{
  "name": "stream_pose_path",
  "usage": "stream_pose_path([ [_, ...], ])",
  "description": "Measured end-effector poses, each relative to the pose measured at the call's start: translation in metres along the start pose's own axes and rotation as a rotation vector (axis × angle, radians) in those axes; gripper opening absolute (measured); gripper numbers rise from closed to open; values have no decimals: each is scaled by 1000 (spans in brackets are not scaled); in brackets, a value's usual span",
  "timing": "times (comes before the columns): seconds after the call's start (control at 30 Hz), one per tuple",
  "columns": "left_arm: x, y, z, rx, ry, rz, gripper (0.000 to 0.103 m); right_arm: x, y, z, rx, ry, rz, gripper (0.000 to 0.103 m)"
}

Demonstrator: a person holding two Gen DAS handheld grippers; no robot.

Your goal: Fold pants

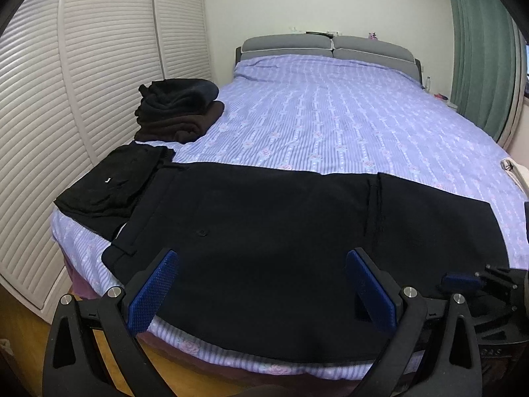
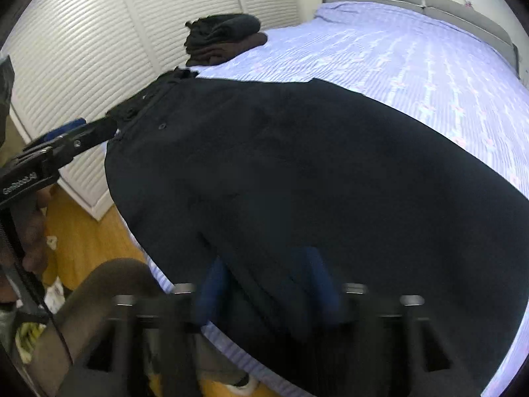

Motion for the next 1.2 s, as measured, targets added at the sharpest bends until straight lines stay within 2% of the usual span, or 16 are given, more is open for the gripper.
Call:
stream_pose_path([
  [0.07, 3, -6, 5, -7, -8, -8, 103, -1, -7, 11, 40, -4, -46, 63],
  [0.2, 5, -32, 19, -41, -37, -57, 103, -9, -21, 53, 128, -85, -155, 63],
  [0.3, 6, -60, 27, -78, -57, -93, 103, -11, -49, 96, 129, -172, -273, 65],
  [0.4, 0, -106, 37, -125, -86, -152, 103, -29, -91, 146, 84, -252, -423, 68],
  [0.47, -8, -143, 41, -168, -107, -209, 103, -44, -116, 183, 15, -306, -482, 68],
  [0.53, -20, -184, 48, -217, -138, -278, 103, -60, -131, 217, -75, -346, -504, 70],
  [0.6, -31, -215, 53, -262, -154, -351, 103, -73, -140, 241, -130, -378, -536, 70],
  [0.73, -61, -270, 68, -411, -186, -530, 103, -104, -148, 284, -176, -424, -625, 74],
  [0.83, -86, -295, 76, -446, -283, -734, 102, -117, -142, 294, -185, -453, -653, 74],
  [0.93, -103, -302, 73, -481, -303, -846, 100, -127, -141, 295, -179, -477, -673, 74],
  [1.0, -109, -302, 69, -497, -300, -890, 95, -131, -140, 289, -166, -487, -690, 74],
  [1.1, -116, -300, 64, -506, -300, -939, 94, -138, -145, 286, -127, -489, -721, 74],
  [1.2, -122, -299, 53, -478, -305, -974, 94, -138, -146, 276, -98, -484, -733, 74],
])
Point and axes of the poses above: each gripper's, at about its wrist camera, not at the fingertips, and z roughly against the way its jaws point, y to its left, x to its top, the point moved 4 cm from there along -z, roughly the way its jaws point, and after that the axes turned 1 degree about -z, right-handed, at the moved point
